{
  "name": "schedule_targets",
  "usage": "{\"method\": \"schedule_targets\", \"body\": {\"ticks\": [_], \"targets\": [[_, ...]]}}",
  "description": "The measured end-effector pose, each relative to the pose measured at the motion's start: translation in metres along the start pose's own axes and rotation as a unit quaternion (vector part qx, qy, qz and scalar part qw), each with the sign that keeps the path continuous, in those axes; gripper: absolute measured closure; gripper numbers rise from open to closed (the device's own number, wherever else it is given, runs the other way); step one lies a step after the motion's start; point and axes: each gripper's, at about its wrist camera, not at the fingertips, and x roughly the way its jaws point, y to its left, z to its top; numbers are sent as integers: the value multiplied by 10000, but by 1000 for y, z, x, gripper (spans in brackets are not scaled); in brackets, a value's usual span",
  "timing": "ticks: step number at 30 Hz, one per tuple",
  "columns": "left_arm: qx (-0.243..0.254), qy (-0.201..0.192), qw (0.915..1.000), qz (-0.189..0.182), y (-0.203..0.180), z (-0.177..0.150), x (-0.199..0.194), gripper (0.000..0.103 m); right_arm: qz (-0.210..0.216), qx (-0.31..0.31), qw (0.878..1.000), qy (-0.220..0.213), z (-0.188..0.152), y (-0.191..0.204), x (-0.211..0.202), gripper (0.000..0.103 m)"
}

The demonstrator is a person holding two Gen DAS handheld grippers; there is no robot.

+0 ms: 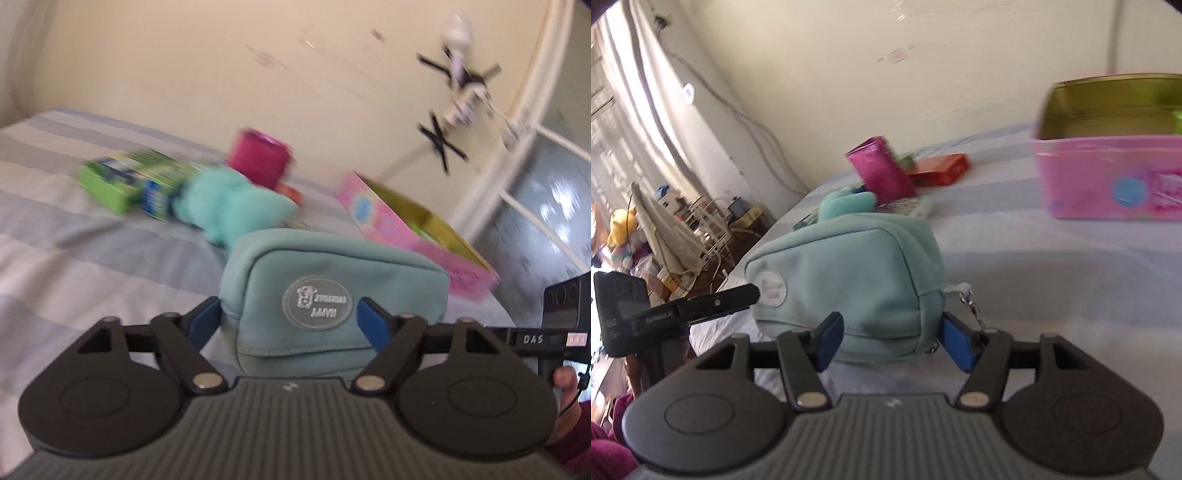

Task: Organize objects
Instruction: 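Grasp the mint-green pouch with the right gripper and lift it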

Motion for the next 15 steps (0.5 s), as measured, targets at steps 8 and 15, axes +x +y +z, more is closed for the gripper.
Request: {"method": "schedule_targets", "body": {"ticks": [8,15], "targets": [[-122,-128,9995,251,-3,9,6,8,-853,-491,9902,-993,-13,-1,-31,14],[-149,-39,9987,478,2,12,16,22,-898,-1025,9889,-592,-29,11,-1,14]]}}
